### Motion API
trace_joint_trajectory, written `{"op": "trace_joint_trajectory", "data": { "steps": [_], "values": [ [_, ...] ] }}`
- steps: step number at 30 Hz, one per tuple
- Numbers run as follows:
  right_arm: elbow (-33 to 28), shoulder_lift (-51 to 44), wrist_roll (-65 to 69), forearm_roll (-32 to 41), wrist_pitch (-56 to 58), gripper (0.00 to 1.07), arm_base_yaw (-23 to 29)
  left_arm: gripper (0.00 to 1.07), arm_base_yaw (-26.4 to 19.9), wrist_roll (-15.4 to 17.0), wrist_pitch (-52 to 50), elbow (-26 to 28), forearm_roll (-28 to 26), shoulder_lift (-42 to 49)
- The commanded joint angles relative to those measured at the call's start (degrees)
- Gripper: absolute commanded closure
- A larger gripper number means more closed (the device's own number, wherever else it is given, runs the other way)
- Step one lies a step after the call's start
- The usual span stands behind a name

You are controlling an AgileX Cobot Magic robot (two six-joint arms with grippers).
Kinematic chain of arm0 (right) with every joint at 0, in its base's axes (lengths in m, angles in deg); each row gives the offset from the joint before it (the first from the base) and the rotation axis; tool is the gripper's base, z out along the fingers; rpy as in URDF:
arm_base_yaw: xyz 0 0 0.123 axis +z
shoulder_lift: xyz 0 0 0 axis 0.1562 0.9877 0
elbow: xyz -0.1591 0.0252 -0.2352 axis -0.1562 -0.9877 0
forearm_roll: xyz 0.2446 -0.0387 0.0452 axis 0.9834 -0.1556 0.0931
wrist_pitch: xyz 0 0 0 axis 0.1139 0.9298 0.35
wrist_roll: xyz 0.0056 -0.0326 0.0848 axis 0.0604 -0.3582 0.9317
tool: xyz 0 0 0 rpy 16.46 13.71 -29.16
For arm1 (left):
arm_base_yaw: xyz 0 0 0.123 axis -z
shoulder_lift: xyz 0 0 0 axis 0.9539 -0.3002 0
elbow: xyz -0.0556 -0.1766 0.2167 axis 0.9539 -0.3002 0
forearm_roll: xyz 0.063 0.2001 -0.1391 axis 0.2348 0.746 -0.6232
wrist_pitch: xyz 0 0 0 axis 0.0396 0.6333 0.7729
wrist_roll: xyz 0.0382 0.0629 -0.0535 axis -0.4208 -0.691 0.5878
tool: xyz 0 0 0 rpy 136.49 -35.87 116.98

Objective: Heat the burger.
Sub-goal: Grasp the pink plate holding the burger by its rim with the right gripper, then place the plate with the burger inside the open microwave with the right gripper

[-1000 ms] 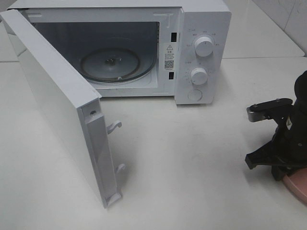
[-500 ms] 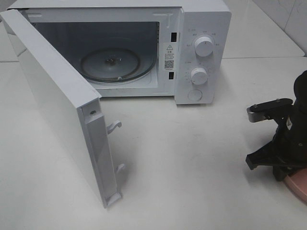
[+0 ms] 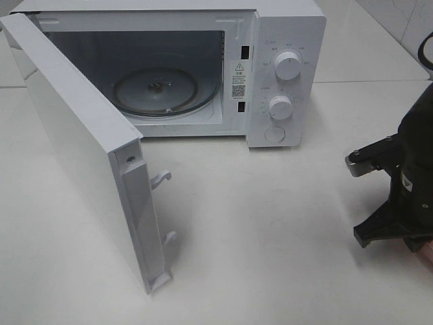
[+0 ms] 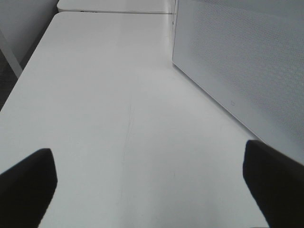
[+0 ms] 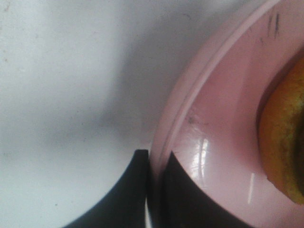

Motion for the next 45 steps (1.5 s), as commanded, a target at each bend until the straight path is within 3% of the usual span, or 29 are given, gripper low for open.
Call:
{"op": "trace_joint_trajectory", "data": {
  "steps": [1,12,23,45],
  "values": [
    [0.00,-0.23,2.46,-4.53,3.15,1.07,1.15,0.07,0.40,0.11,-0.92,-0.11,-0.57,1.03],
    [-0.97,-3.78,6.30,-9.97,7.33,1.07,5.96,0.07,0.40,0.11,-0.92,-0.11,-0.57,1.03],
    [-4.35,-9.97,7.79,-11.00,9.63,1.07,9.80,0.07,0.40,0.11,-0.92,-0.11,-0.57,1.03],
    [-7.51,-21.43,6.88,-11.29,18.56,1.07,26.30,0.07,0.40,0.11,-0.92,-0.11,-0.57,1.03]
  ]
}}
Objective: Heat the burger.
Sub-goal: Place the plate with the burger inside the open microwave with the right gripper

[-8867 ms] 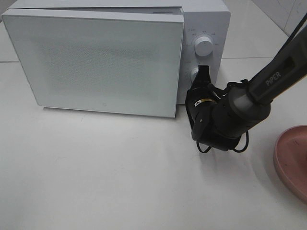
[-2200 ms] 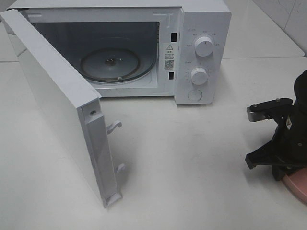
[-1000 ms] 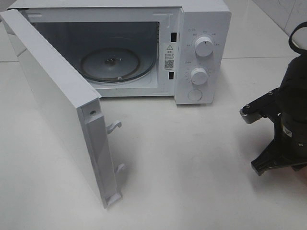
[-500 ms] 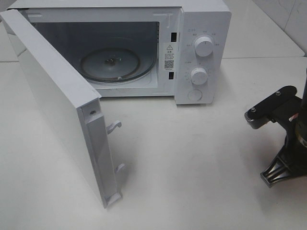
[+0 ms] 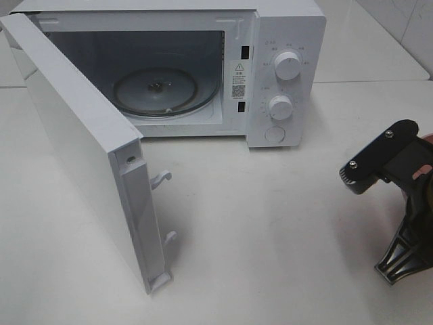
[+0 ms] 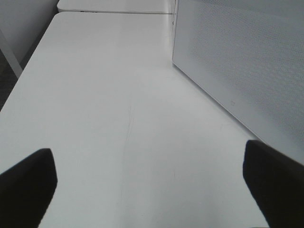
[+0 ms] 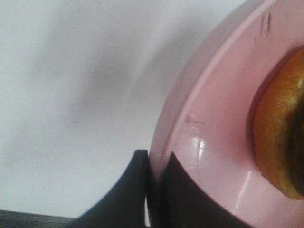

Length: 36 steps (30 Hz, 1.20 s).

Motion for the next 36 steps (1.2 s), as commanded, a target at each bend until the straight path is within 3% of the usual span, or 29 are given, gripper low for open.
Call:
{"op": "trace_joint_trajectory", "data": {
  "steps": [1,16,21,36],
  "values": [
    [-0.34,-0.92,-0.86,-3.21,3.44,1.07,2.01,0.07,0.40,0.11,-0.92,-0.11,-0.57,1.03],
    [-0.34,-1.03,-6.76,-6.59,2.98,1.07,15.81,0.07,0.40,0.11,-0.92,-0.11,-0.57,1.03],
    [-0.29,-1.03,-9.45,-8.25,2.18,1.07,17.93,0.07,0.40,0.11,-0.92,-0.11,-0.57,1.03],
    [-0.29,-1.03,-23.78,-10.89,-7.62,1.07,18.05,0.07,0.40,0.11,-0.92,-0.11,-0.57,1.03]
  ]
}}
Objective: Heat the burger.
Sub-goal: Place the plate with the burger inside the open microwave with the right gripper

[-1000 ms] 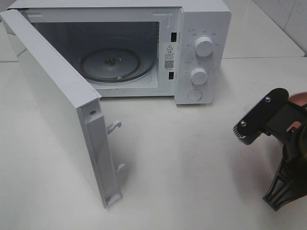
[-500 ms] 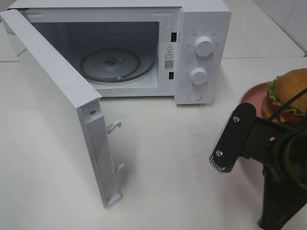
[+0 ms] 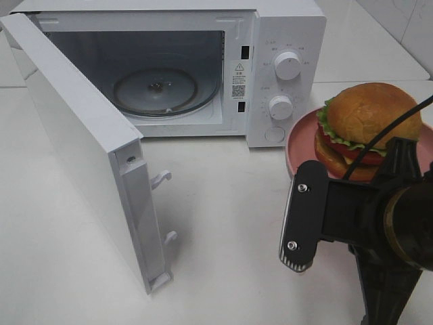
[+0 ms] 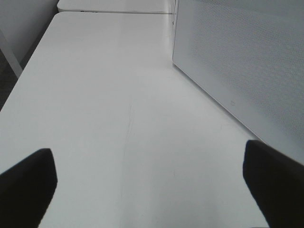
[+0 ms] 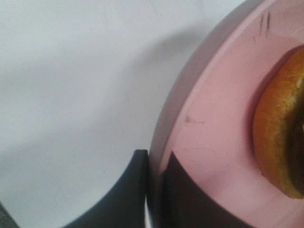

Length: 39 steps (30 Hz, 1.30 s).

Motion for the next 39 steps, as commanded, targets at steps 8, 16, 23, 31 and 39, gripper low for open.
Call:
{"op": "trace_joint_trajectory", "data": {
  "steps": [8,16,23,31,39],
  "values": [
    [-0.29,-0.34,-12.20,-4.13,-5.04,1.07,0.23,0.07,0.40,0.11,-0.92,-0.11,-0.57,1.03],
    [-0.29,-0.34,-21.08,-4.13,-7.73,1.07,0.23,0.07,0.40,0.11,-0.92,-0.11,-0.57,1.03],
    [-0.29,-0.34,-21.03,-4.76,-8.82,1.07,0.11,0.07,0.40,0.11,-0.92,-0.11,-0.57,1.03],
    [-0.29,-0.34,-25.15,-5.21,-10.31,1.07,-1.72,0.07,0.40,0.11,-0.92,-0.11,-0.57,1.03],
    [-0.29,-0.34,-35.18,-4.70,-17.88,1.07,-8.48,0.07,0.40,0.11,-0.92,-0.11,-0.57,1.03]
  ]
}}
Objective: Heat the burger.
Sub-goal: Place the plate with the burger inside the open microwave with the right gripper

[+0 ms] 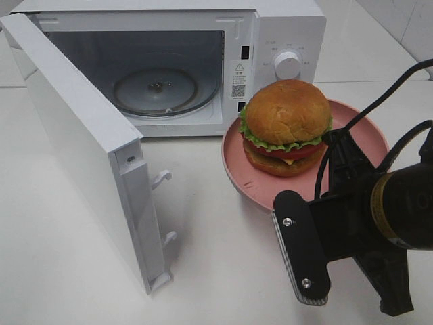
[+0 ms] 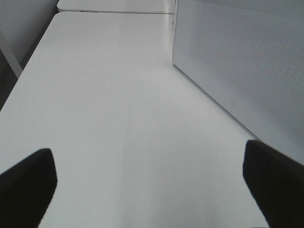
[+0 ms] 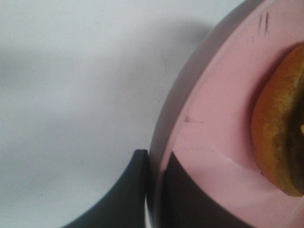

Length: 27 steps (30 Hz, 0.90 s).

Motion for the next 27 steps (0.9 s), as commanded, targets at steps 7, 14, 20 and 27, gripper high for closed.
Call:
{"op": "trace_joint_trajectory", "data": {
  "steps": [7,14,20,27],
  "values": [
    [0.23,-0.34,-14.27,0.86,-9.74,1.07,-7.51,0.07,0.40,0.11,-0.92,-0.11,-0.57,1.03],
    [0.23,-0.34,-27.04,9.51,-14.09,1.07,-11.34,0.07,0.40,0.11,-0.92,-0.11,-0.57,1.03],
    [0.23,-0.34,-42.86,20.23,-15.58,1.07,-15.53,0.07,0.40,0.11,-0.92,-0.11,-0.57,1.03],
    [0.34,-0.34,-57.70,31.97,-15.70,1.07,-18.68,0.07,0.40,0.11,-0.92,-0.11,-0.57,1.03]
  ]
}}
